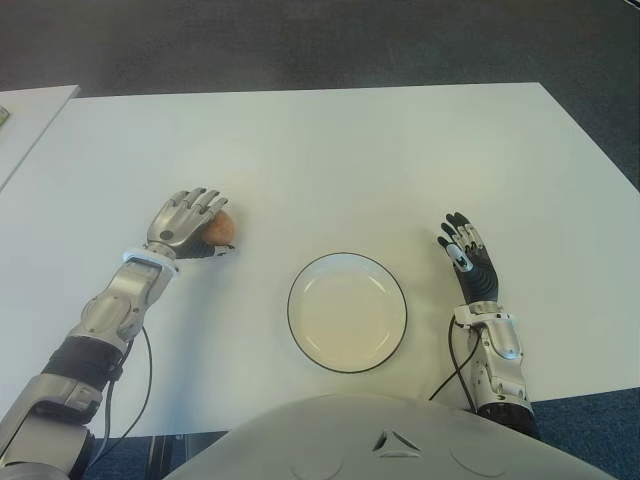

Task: Put the apples into the plate.

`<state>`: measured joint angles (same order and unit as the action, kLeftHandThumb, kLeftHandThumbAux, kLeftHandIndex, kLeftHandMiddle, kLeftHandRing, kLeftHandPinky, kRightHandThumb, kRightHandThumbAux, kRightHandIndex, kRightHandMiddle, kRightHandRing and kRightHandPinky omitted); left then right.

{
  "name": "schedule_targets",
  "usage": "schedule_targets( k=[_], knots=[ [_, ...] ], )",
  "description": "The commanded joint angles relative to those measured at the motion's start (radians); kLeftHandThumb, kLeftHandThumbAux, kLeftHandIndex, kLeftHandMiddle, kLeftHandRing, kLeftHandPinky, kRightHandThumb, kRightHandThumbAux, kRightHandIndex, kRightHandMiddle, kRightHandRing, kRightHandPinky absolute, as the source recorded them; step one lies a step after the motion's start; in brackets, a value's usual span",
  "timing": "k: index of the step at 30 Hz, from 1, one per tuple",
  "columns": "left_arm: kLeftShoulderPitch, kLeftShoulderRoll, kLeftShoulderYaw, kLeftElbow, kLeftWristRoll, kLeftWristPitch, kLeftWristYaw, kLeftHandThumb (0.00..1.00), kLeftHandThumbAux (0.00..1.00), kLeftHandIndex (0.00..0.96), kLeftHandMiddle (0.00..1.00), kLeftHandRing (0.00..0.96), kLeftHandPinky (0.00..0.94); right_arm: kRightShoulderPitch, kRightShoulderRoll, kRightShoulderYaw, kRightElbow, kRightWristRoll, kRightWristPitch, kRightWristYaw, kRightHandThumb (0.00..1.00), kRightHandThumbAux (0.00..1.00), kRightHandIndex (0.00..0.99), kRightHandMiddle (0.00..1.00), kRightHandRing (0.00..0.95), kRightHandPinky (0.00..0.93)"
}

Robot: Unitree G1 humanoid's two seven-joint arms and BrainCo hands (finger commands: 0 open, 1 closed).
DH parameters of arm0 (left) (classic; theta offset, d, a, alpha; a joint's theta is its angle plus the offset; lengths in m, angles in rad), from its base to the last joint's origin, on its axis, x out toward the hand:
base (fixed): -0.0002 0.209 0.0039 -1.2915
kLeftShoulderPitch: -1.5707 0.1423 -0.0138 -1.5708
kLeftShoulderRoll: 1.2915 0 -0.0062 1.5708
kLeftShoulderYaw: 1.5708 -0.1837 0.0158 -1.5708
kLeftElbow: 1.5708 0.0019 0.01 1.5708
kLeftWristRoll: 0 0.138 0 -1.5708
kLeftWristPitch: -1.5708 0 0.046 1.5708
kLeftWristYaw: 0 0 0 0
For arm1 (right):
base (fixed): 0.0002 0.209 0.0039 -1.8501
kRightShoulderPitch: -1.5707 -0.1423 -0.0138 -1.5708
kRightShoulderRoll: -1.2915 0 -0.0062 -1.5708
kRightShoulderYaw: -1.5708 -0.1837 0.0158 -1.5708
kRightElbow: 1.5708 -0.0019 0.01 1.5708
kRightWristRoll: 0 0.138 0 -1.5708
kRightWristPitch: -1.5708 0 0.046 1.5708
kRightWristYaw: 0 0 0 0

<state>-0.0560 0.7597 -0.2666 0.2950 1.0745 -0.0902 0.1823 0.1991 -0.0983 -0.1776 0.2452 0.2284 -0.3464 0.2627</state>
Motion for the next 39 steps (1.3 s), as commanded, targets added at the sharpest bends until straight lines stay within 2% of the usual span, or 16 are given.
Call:
schedule_targets(
  k=[1, 21, 26, 30, 32, 35, 36, 38, 39],
  knots=[
    [-0.001, 0.012, -0.04, 0.081, -0.001, -0.013, 0.017, 0.296, 0.335, 0.008, 0.0, 0.0, 0.0, 0.037, -0.003, -0.005, 0.046, 0.001, 0.037, 0.005, 0.112, 0.529, 0.071, 0.058, 0.01, 0.0],
    [-0.022, 0.018, -0.109, 0.189, -0.012, 0.042, 0.002, 0.329, 0.368, 0.01, 0.0, 0.0, 0.0, 0.041, -0.017, -0.021, 0.044, 0.019, 0.041, 0.028, 0.112, 0.546, 0.057, 0.044, 0.007, 0.008],
    [-0.059, -0.002, -0.14, 0.293, -0.011, 0.043, 0.027, 0.354, 0.379, 0.014, 0.0, 0.0, 0.0, 0.044, -0.017, -0.026, 0.044, 0.027, 0.039, 0.039, 0.116, 0.545, 0.058, 0.041, 0.005, 0.011],
    [-0.061, 0.0, -0.153, 0.301, -0.024, 0.047, 0.027, 0.378, 0.384, 0.03, 0.0, 0.0, 0.04, 0.047, -0.016, -0.029, 0.041, 0.027, 0.037, 0.04, 0.12, 0.544, 0.062, 0.043, 0.007, 0.014],
    [-0.055, -0.001, -0.155, 0.305, -0.039, 0.047, 0.022, 0.416, 0.397, 0.066, 0.06, 0.054, 0.113, 0.049, -0.014, -0.031, 0.037, 0.023, 0.038, 0.033, 0.12, 0.544, 0.061, 0.043, 0.007, 0.015],
    [-0.054, 0.001, -0.16, 0.304, -0.049, 0.049, 0.019, 0.441, 0.405, 0.095, 0.106, 0.097, 0.158, 0.049, -0.015, -0.033, 0.034, 0.022, 0.04, 0.032, 0.119, 0.545, 0.06, 0.042, 0.007, 0.016],
    [-0.059, -0.004, -0.163, 0.314, -0.055, 0.054, 0.006, 0.499, 0.403, 0.177, 0.195, 0.176, 0.229, 0.049, -0.014, -0.034, 0.032, 0.021, 0.042, 0.029, 0.117, 0.547, 0.058, 0.039, 0.005, 0.017],
    [-0.072, -0.015, -0.166, 0.334, -0.067, 0.066, -0.024, 0.579, 0.424, 0.273, 0.309, 0.288, 0.317, 0.049, -0.013, -0.036, 0.03, 0.022, 0.043, 0.026, 0.122, 0.545, 0.061, 0.041, 0.009, 0.025],
    [-0.079, -0.019, -0.169, 0.345, -0.073, 0.069, -0.036, 0.597, 0.428, 0.29, 0.332, 0.314, 0.336, 0.049, -0.013, -0.037, 0.03, 0.021, 0.042, 0.026, 0.123, 0.545, 0.062, 0.042, 0.009, 0.027]
  ],
)
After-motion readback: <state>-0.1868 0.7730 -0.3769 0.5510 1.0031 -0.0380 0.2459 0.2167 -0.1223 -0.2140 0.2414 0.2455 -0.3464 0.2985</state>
